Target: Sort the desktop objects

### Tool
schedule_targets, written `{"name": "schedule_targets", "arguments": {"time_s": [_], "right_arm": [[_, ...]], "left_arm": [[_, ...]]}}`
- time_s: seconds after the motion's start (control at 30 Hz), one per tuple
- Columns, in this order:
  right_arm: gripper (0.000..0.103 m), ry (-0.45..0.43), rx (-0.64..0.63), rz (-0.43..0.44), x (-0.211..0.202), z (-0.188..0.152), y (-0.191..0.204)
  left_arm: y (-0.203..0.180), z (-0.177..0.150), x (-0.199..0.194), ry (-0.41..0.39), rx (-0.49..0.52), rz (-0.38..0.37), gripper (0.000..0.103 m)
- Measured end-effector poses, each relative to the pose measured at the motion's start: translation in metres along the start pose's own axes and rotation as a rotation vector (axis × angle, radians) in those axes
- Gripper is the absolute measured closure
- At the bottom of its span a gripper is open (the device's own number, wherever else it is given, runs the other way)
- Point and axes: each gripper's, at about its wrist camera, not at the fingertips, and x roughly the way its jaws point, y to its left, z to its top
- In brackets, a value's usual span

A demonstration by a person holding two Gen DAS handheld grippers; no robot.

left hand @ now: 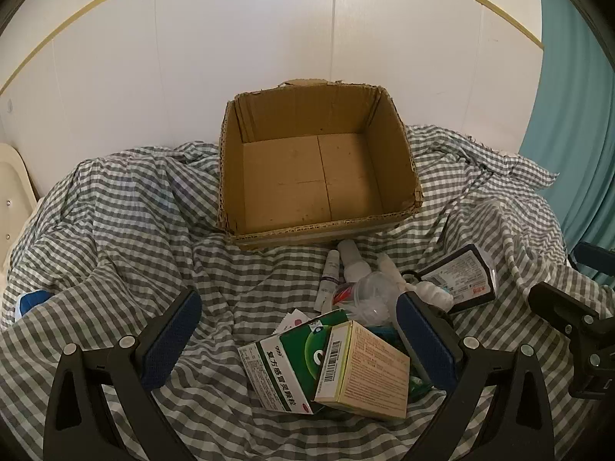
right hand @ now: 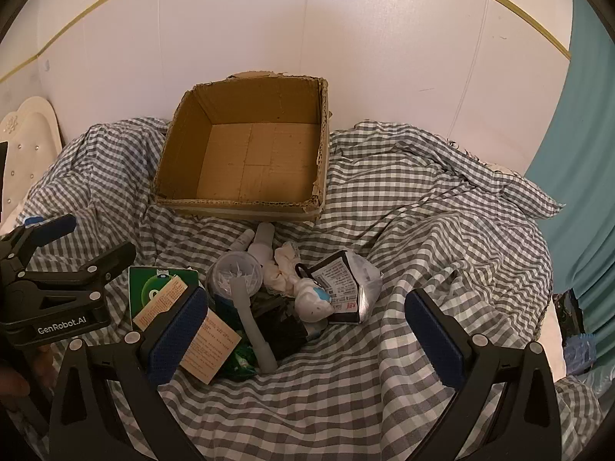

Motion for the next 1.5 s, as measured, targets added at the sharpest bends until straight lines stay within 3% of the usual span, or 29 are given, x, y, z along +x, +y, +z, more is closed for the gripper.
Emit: {"name": "schedule_targets", "arguments": {"time_s": [0.7, 0.93, 0.97, 1.5], "right_arm": [[0.0, 0.036, -0.024, 0.0, -0.008, -0.008, -0.001], [0.0, 0.073, -0.047, 0.006, -0.012, -0.011, 0.0], [0.0, 0.084, -0.054, 0.008, -0.013, -0.011, 0.0], [0.0, 0.205, -0.107, 0.036, -0.023, -0.016, 0.004]], "left_arm": [[0.0, -0.002, 0.0, 0.001, -0.024, 0.052, 0.0], [0.001, -0.005, 0.001, 0.003, -0.034, 0.068, 0.0], [0.001, -0.005, 0.001, 0.002, -0.076, 0.129, 0.0], [0.001, -0.004, 0.003, 0.008, -0.111, 0.175, 0.0]]}}
